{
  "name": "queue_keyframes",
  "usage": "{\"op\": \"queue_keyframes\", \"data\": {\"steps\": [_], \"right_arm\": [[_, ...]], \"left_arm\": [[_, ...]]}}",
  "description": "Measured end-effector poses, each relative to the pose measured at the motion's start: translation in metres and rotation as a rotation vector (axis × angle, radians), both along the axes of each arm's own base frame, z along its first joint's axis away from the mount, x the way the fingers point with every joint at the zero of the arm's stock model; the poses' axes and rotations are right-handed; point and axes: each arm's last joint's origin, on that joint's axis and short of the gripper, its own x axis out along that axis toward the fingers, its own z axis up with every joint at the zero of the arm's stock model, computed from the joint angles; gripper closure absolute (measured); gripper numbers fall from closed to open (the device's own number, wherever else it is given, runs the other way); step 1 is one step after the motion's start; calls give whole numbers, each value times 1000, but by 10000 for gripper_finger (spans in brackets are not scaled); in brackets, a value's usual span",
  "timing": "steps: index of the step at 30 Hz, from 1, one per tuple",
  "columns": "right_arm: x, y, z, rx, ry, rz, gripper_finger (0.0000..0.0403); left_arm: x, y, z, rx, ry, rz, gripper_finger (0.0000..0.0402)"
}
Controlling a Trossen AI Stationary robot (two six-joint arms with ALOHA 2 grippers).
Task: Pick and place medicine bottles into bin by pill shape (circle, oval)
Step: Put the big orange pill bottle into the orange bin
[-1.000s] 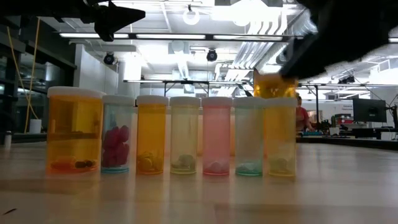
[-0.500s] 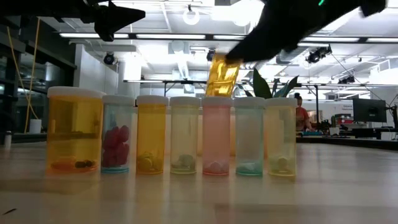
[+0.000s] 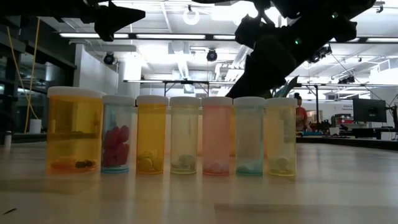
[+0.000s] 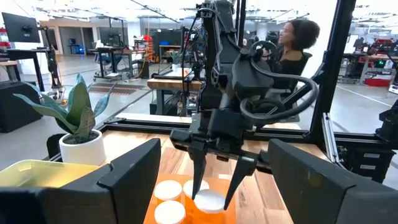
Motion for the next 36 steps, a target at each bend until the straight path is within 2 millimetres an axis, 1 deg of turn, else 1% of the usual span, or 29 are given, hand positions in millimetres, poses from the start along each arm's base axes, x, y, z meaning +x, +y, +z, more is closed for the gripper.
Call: {"op": "queue_keyframes", "data": {"steps": [15, 18, 23, 26, 28, 30, 33, 36], "right_arm": [[0, 0, -2, 20, 1, -14, 214], [0, 0, -2, 30, -1, -21, 194], [0, 0, -2, 28, -1, -20, 138], [0, 0, 0, 13, 2, -8, 114], [-2, 0, 5, -6, -6, 9, 107], [-6, -1, 15, -40, -10, 37, 105], [-16, -4, 37, -63, -45, 58, 105], [-31, -3, 58, -57, -120, 79, 105]], "left_arm": [[0, 0, 0, 0, 0, 0, 115], [0, 0, 0, 0, 0, 0, 115], [0, 0, 0, 0, 0, 0, 115], [0, 0, 0, 0, 0, 0, 115], [0, 0, 0, 0, 0, 0, 115], [0, 0, 0, 0, 0, 0, 115], [0, 0, -1, 3, 11, 0, 115], [0, 0, -2, 4, 17, 0, 115]]}}
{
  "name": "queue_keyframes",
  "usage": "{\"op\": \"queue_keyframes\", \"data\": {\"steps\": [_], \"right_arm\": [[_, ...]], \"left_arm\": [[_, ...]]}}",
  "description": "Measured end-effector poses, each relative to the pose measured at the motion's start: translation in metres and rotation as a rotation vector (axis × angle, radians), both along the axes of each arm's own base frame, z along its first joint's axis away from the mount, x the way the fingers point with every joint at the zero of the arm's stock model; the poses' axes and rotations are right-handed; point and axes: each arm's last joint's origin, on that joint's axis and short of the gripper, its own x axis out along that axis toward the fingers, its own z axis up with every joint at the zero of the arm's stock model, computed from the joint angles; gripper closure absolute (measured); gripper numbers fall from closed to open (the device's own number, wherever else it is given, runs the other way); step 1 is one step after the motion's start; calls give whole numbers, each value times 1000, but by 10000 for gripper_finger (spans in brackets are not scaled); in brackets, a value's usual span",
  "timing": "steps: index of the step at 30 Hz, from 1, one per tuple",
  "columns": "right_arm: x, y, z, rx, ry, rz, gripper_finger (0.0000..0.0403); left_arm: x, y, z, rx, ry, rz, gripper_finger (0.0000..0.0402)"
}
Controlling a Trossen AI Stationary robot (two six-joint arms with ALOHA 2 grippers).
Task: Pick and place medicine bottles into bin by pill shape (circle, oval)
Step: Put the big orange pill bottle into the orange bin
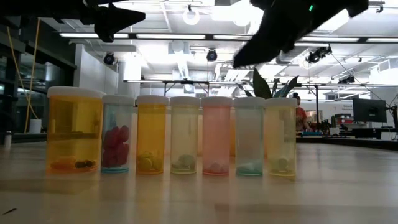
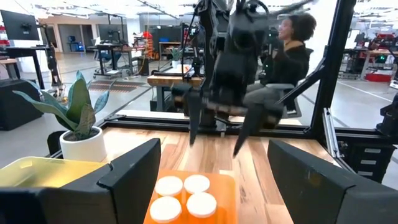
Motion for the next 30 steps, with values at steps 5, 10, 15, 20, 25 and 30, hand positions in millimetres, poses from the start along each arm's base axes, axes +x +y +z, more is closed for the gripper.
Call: {"op": "queue_keyframes", "data": {"steps": [5, 10, 15, 20, 25, 30], "right_arm": [[-34, 3, -8, 53, -243, 59, 105], [-59, -6, -16, 112, -607, 22, 105], [-57, -14, 2, 59, -757, 57, 105], [-44, -13, 12, -11, -697, 114, 105], [-34, -11, 14, -31, -569, 127, 105], [-33, -9, 16, -28, -560, 149, 105]], "left_arm": [[0, 0, 0, 0, -2, 0, 115], [0, 0, 1, -1, -5, 0, 115], [0, 0, 0, -1, -4, 0, 115], [0, 0, 0, 6, -1, 1, 115], [0, 0, 0, 25, 4, 2, 115], [0, 0, 0, 25, 4, 3, 115]]}}
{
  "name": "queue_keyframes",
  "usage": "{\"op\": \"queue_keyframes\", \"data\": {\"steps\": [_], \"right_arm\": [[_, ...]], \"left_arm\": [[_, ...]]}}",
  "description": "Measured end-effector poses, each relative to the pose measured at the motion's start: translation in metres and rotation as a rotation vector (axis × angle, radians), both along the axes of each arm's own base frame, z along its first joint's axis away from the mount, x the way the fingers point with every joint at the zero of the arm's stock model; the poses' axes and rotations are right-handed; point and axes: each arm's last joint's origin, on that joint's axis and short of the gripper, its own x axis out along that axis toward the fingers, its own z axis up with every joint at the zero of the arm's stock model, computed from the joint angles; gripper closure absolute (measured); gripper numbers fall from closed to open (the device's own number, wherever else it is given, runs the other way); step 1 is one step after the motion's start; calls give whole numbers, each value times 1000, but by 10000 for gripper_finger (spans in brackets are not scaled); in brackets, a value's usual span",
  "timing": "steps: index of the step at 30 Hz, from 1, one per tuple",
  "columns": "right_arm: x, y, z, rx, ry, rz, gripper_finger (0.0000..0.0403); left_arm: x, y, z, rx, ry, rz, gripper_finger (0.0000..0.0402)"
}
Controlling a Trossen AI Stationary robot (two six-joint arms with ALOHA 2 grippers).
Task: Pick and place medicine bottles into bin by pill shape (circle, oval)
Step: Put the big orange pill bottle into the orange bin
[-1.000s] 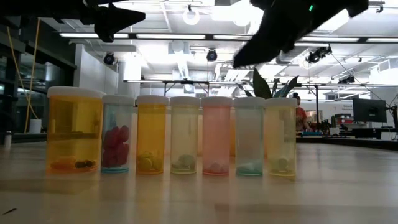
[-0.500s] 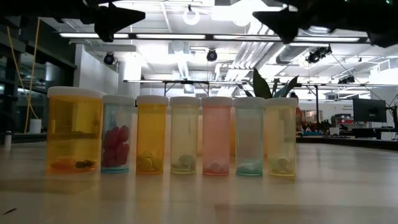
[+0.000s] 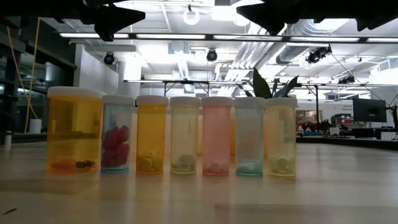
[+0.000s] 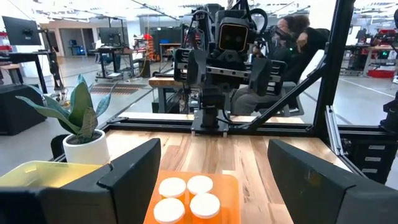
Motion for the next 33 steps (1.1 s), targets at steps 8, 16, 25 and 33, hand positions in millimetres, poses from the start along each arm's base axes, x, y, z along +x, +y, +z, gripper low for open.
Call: {"op": "queue_keyframes", "data": {"steps": [8, 16, 25, 33], "right_arm": [[0, 0, 0, 0, 0, 3, 105], [0, 0, 0, 26, 2, 4, 105], [0, 0, 0, 26, 4, 2, 105], [0, 0, 0, 48, 4, 3, 105]], "left_arm": [[0, 0, 1, 0, -10, 3, 115], [0, 0, 1, -3, -11, 2, 115], [7, -11, 13, -25, 42, -66, 115], [30, -41, 17, 45, 311, -81, 115]]}}
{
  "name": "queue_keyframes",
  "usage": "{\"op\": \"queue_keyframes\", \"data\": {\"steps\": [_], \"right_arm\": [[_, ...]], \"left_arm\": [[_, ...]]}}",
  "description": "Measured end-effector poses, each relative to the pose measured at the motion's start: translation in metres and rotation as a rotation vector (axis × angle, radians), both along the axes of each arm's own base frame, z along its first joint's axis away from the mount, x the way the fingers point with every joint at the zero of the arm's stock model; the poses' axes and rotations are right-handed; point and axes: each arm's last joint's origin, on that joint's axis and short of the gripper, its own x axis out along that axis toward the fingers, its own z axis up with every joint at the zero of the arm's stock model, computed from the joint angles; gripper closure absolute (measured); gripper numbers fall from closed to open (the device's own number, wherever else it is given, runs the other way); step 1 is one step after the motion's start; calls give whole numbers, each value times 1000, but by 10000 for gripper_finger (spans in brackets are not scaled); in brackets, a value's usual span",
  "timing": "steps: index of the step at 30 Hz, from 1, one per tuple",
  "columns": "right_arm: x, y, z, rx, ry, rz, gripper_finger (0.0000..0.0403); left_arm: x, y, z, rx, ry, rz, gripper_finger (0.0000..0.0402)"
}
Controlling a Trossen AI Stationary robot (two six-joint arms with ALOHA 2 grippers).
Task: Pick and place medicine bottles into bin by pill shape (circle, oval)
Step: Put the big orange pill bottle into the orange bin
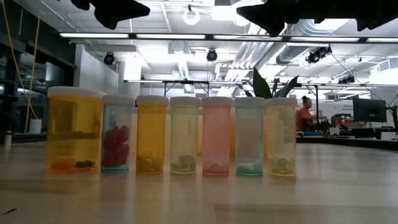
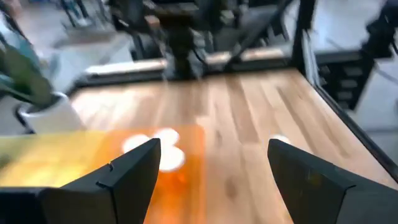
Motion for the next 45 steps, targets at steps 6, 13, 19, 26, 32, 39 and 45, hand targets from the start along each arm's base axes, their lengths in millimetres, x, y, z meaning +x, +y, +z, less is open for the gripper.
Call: {"op": "queue_keyframes", "data": {"steps": [6, 13, 19, 26, 32, 39, 45], "right_arm": [[0, 0, -1, 13, 15, 1, 105], [0, 0, -2, -5, 22, 0, 105], [0, 0, -2, 2, 22, 0, 105], [0, 0, -2, 0, 20, -1, 105], [0, 0, -2, -1, 23, 0, 105], [0, 0, -3, -2, 25, 0, 105], [0, 0, -3, -3, 29, -1, 105]], "left_arm": [[10, -27, 6, -147, 180, -132, 115], [5, -52, -8, -218, 376, -159, 115], [11, -70, -28, -187, 416, -156, 115], [22, -80, -66, -166, 525, -111, 115], [29, -79, -75, -160, 520, -85, 115], [30, -79, -75, -174, 513, -73, 112], [30, -79, -76, -173, 516, -72, 96]]}}
